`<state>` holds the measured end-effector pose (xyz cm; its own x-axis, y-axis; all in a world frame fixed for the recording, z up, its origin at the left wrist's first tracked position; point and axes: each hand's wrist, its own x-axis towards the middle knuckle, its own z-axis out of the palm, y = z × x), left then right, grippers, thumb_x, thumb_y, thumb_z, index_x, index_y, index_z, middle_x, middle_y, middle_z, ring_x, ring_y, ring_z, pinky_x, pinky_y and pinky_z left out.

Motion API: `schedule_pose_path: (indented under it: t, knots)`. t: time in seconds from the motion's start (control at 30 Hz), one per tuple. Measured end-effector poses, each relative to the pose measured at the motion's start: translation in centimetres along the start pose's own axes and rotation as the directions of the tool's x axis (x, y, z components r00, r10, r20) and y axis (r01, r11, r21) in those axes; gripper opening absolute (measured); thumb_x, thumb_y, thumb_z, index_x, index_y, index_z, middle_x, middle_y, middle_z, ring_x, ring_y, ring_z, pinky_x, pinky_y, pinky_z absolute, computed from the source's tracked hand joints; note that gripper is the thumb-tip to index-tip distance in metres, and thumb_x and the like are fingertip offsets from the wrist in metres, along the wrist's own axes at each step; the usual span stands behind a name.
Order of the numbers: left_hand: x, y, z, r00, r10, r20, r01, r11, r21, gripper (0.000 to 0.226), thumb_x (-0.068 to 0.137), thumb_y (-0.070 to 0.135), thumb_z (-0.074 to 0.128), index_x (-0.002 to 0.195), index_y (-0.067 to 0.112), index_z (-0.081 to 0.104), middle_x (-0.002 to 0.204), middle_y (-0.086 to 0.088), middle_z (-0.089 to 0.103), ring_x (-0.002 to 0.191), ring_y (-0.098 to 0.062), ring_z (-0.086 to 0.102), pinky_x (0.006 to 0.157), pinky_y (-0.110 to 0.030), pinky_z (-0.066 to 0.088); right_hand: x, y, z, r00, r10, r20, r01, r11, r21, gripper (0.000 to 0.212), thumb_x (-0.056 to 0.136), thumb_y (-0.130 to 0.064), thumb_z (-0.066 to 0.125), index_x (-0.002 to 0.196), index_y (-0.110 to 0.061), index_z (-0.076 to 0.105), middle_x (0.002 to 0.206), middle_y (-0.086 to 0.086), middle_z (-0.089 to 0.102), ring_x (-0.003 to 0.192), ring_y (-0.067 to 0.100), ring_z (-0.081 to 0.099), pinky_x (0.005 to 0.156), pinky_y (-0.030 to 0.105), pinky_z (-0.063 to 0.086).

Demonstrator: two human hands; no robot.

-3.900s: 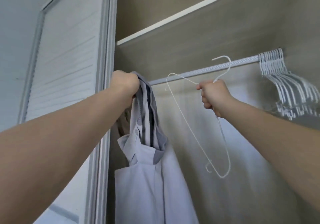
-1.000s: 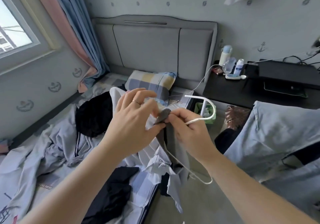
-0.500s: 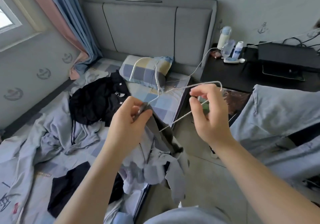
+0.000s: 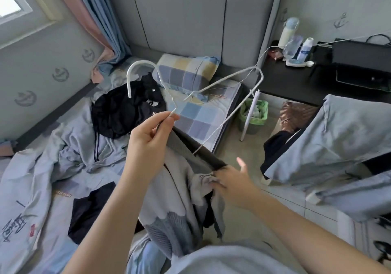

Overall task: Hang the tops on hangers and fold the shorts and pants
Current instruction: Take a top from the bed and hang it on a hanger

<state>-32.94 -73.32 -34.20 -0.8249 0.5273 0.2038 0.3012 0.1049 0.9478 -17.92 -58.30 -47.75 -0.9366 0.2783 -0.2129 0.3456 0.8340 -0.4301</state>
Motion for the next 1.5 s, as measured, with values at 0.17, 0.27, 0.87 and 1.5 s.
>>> schedule_pose_path:
  t: [0.17, 0.27, 0.87, 1.5]
  knots:
    - [0.3, -1.2, -1.3, 0.992, -0.081, 0.097, 0.072, 0.993, 0.097, 0.025, 0.098, 0.023, 0.060, 0.077, 0.028, 0.071, 0.070, -0.007, 0.059, 0.066, -0.012, 0.046, 0.060, -0.025, 0.036, -0.2, 4.2, -2.6, 0.970, 0.032, -0.239, -0.026, 0.999, 0.030, 0.044, 0.088, -0.060, 0.033, 0.089, -0.034, 0.069, 0.105, -0.028, 0.061, 0.136, 0.008, 0.040, 0.116, 0.058, -0.011]
    - [0.4, -1.7, -1.8, 0.977, -0.111, 0.179, 0.082, 0.983, 0.164, 0.022, 0.089, 0.034, 0.055, 0.074, 0.025, 0.067, 0.070, -0.018, 0.053, 0.063, -0.014, 0.040, 0.055, -0.023, 0.031, 0.0, 5.2, -4.5, 0.946, 0.115, -0.303, -0.112, 0.993, 0.026, 0.021, 0.099, -0.043, 0.052, 0.086, -0.035, 0.067, 0.103, -0.029, 0.063, 0.136, 0.010, 0.041, 0.118, 0.052, -0.001]
    - [2.0, -1.7, -5.7, 0.931, -0.147, 0.334, 0.091, 0.980, 0.175, 0.040, 0.085, 0.052, 0.059, 0.074, 0.016, 0.072, 0.081, -0.031, 0.056, 0.073, -0.021, 0.045, 0.075, -0.037, 0.033, 0.9, 7.1, -12.0, 0.887, -0.188, -0.421, 0.177, 0.982, -0.066, 0.027, 0.080, -0.037, 0.080, 0.074, -0.015, 0.066, 0.076, -0.009, 0.065, 0.088, 0.022, 0.053, 0.085, 0.038, 0.035]
    - [2.1, 0.2, 1.2, 0.869, -0.147, 0.472, -0.143, 0.839, 0.525, 0.026, 0.092, 0.031, 0.065, 0.067, 0.028, 0.071, 0.060, 0.014, 0.064, 0.057, -0.004, 0.054, 0.061, -0.025, 0.043, 0.8, -3.3, -15.8, 0.851, -0.366, -0.376, 0.425, 0.901, 0.084, 0.025, 0.093, -0.020, 0.069, 0.075, -0.010, 0.054, 0.077, -0.005, 0.053, 0.078, 0.020, 0.051, 0.076, 0.030, 0.042]
